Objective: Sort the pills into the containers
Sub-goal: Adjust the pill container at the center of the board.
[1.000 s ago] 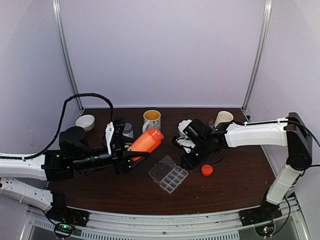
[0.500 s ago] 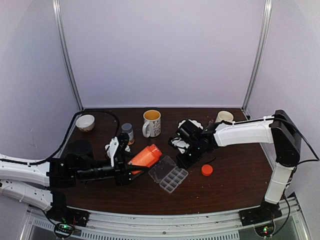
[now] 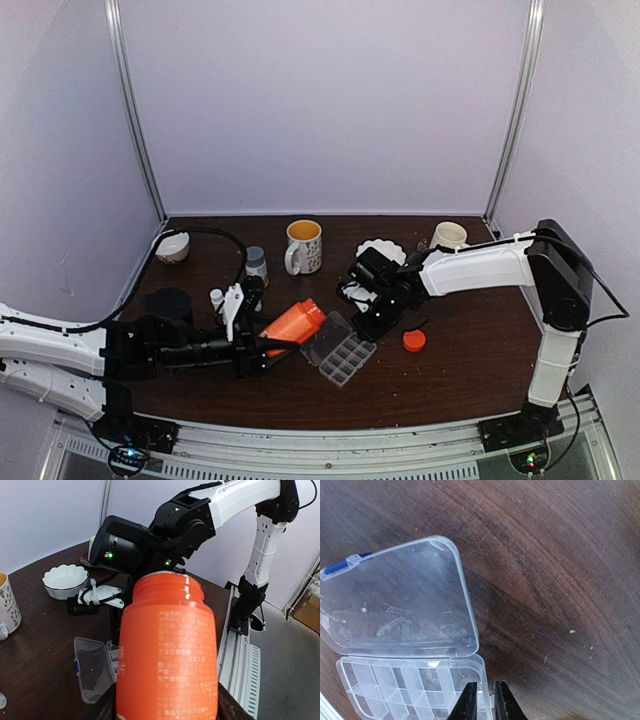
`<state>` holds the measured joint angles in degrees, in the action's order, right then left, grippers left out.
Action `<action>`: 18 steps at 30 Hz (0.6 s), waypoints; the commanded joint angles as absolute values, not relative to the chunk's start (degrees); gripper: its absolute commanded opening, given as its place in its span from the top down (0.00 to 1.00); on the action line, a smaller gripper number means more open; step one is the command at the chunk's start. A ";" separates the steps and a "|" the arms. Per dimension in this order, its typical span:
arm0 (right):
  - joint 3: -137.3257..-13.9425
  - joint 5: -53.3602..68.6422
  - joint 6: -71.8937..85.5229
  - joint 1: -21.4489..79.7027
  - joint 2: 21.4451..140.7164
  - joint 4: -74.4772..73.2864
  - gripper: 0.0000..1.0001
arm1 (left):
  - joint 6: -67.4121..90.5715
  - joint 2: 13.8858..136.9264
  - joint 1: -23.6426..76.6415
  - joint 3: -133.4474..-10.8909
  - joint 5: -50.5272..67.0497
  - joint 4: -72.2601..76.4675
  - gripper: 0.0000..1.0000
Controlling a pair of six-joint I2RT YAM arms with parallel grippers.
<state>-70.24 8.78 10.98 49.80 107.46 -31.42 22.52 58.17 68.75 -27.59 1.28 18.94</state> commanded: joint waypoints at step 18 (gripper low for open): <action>-70.93 0.65 21.54 50.83 106.34 -31.96 1.00 | 23.09 56.95 69.32 -26.28 -0.97 22.59 0.74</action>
